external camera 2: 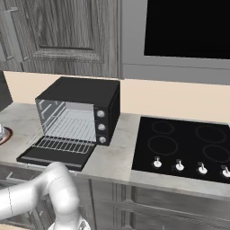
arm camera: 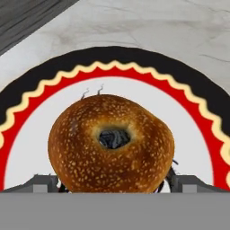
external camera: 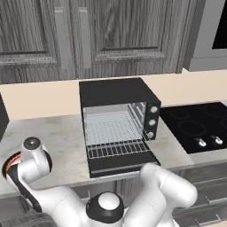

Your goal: Pick up the bagel from the plate, place it on the toaster oven rack, close the door, and set the timer.

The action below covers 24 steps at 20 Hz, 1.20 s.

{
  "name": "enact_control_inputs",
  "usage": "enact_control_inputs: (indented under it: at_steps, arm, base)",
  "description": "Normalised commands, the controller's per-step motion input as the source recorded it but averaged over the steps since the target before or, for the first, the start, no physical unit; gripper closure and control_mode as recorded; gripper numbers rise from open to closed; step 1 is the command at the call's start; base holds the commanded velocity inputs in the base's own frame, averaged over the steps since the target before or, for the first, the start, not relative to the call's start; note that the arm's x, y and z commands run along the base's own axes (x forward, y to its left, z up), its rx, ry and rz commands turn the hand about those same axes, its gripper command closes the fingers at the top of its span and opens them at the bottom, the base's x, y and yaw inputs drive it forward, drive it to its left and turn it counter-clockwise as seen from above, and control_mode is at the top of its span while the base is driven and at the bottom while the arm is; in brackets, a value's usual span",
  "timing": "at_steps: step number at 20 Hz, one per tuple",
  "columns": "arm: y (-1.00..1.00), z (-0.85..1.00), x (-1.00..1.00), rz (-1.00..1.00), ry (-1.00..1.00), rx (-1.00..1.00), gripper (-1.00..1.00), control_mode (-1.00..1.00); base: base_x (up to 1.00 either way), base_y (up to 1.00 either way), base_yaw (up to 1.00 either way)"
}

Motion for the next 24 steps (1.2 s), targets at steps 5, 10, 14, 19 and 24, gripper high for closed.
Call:
enact_control_inputs:
  at_steps: [5, 10, 14, 19, 24]
  arm:
    - [0.00, -0.05, 0.02, -0.08, -0.06, 0.00, -1.00, -1.00]
    - [0.00, -0.10, 0.08, -0.06, -0.03, 0.00, -1.00, -1.00]
    - [0.00, -0.09, 0.13, -0.06, -0.01, 0.00, -1.00, -1.00]
    - [0.00, -0.05, 0.10, -0.04, 0.00, 0.00, -1.00, -1.00]
    - [0.00, -0.06, 0.01, -0.02, 0.00, 0.00, 1.00, -1.00]
  base:
    - [0.00, 0.00, 0.00]
    - [0.00, 0.00, 0.00]
    - [0.00, 0.00, 0.00]
    - [0.00, 0.00, 0.00]
    - [0.00, 0.00, 0.00]
